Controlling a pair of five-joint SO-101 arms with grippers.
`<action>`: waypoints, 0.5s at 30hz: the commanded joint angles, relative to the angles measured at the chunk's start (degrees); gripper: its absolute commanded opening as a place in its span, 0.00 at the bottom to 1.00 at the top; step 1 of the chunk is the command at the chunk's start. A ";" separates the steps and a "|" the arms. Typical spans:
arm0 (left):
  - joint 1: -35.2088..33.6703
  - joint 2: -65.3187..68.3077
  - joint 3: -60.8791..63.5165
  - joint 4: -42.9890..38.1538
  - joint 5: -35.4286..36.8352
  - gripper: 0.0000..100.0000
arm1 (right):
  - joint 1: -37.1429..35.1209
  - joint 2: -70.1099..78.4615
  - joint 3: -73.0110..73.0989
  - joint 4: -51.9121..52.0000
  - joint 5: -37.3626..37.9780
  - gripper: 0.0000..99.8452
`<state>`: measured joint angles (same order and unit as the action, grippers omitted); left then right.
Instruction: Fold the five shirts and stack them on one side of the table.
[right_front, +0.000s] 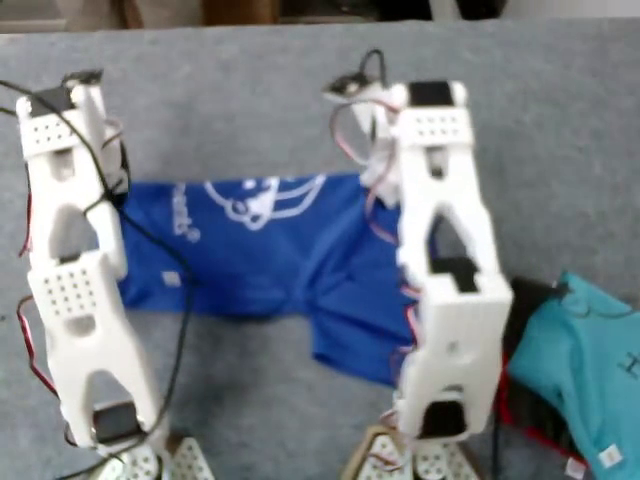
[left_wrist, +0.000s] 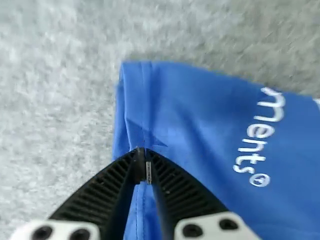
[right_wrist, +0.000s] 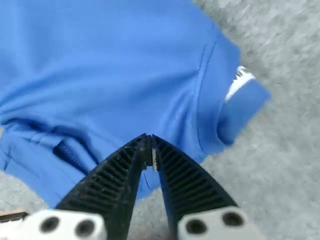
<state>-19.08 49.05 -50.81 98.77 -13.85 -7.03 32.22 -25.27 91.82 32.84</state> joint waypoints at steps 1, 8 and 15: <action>-0.18 -0.22 1.93 -2.46 0.44 0.02 | 0.31 -4.18 8.22 -8.35 -1.14 0.00; -0.18 5.32 2.99 -13.71 5.36 0.02 | 0.13 -3.82 15.60 -22.07 -3.34 0.00; -0.09 9.10 -4.84 -16.79 10.46 0.02 | 0.13 3.74 11.12 -27.60 -3.60 0.00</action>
<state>-19.08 56.79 -51.52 84.62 -5.41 -7.03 34.59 -10.07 65.01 29.76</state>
